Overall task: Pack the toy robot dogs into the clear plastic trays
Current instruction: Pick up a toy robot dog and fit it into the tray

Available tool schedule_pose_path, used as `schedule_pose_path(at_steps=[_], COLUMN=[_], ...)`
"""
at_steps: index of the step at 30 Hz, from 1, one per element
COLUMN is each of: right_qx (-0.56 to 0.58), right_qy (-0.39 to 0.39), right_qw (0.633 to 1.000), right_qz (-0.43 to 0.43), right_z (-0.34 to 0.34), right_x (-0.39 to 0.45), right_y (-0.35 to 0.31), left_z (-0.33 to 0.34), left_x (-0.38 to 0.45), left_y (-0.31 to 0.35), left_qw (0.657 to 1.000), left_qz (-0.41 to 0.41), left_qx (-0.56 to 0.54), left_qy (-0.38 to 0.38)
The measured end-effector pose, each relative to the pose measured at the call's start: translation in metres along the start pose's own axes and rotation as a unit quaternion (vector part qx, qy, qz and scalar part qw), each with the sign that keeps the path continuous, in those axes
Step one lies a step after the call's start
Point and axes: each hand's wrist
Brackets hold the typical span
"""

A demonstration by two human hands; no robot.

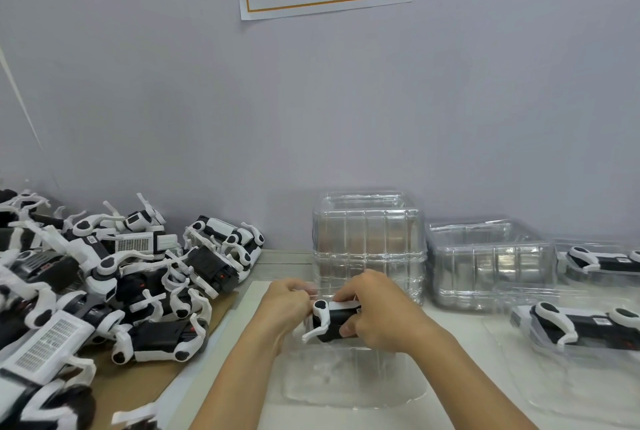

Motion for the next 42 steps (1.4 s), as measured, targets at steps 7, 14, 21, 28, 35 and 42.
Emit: schedule_pose_path(at_steps=[7, 14, 21, 28, 35, 42], right_qx=[-0.005, 0.028, 0.069, 0.076, 0.061, 0.022], right_qy=[0.002, 0.055, -0.015, 0.007, -0.035, 0.017], right_qw=[1.000, 0.998, 0.996, 0.997, 0.997, 0.999], right_qz=[-0.002, -0.030, -0.058, -0.025, -0.044, 0.044], right_z=[-0.002, -0.004, -0.008, 0.000, -0.010, -0.058], right_x=[0.000, -0.002, -0.004, -0.001, -0.002, -0.014], right_y=[-0.002, 0.000, -0.014, -0.021, -0.015, 0.022], left_z=[-0.002, -0.004, -0.004, -0.003, -0.004, -0.003], left_x=[-0.004, -0.007, -0.010, -0.012, -0.010, -0.005], left_y=[-0.001, -0.003, -0.001, 0.000, -0.002, -0.004], left_qw=[1.000, 1.000, 1.000, 1.000, 1.000, 1.000], left_qz=[-0.001, -0.003, 0.000, 0.007, 0.003, 0.002], left_qx=[-0.003, -0.024, 0.001, 0.002, 0.008, 0.002], left_qy=[-0.012, -0.015, -0.024, -0.019, -0.025, -0.019])
Point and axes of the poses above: each hand's wrist, its own x-axis towards the middle knuckle, its own z-axis out of the palm, y = z × x, and after that the axes turned 1 degree about y, right-handed
